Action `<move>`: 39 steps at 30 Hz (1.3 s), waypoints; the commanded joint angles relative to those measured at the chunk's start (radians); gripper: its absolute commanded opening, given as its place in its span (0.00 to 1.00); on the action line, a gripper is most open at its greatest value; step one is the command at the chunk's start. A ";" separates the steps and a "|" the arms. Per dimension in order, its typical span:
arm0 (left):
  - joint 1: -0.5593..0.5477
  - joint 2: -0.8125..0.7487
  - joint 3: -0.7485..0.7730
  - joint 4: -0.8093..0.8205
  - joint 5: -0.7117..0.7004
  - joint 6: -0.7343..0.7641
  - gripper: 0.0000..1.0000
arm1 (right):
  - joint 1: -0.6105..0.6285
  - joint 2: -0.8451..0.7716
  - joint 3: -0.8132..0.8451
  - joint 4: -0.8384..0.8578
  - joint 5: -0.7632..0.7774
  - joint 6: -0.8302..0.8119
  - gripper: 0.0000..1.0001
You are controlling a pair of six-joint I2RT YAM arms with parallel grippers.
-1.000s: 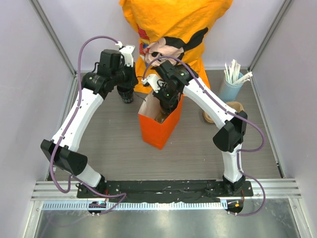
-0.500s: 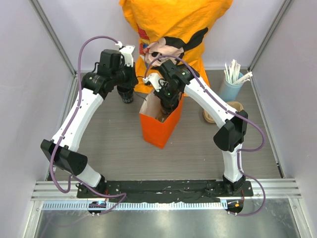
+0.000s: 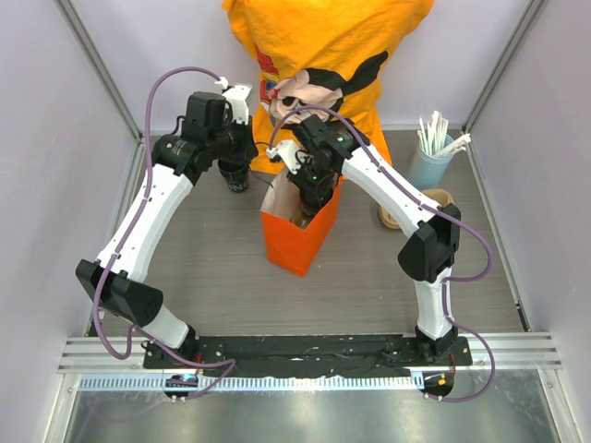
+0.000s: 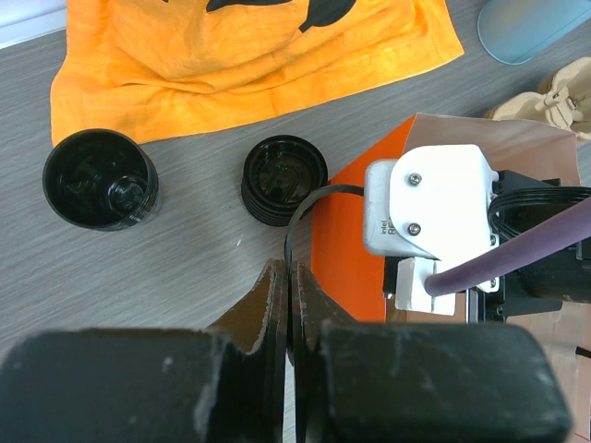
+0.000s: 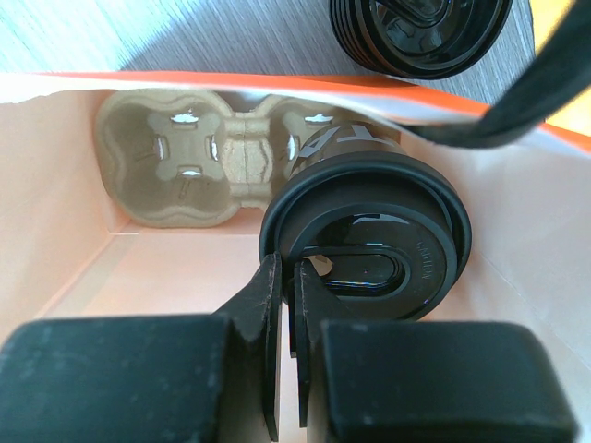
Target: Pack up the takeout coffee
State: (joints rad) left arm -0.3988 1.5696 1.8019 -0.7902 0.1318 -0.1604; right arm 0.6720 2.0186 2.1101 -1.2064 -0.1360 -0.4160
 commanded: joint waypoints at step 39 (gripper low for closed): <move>0.005 -0.014 0.005 0.014 0.005 -0.005 0.00 | -0.002 -0.020 -0.004 -0.015 -0.037 -0.007 0.01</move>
State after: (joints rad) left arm -0.3988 1.5700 1.8019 -0.7902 0.1318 -0.1608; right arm 0.6720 2.0186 2.0979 -1.2045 -0.1532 -0.4164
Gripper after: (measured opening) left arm 0.053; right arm 0.095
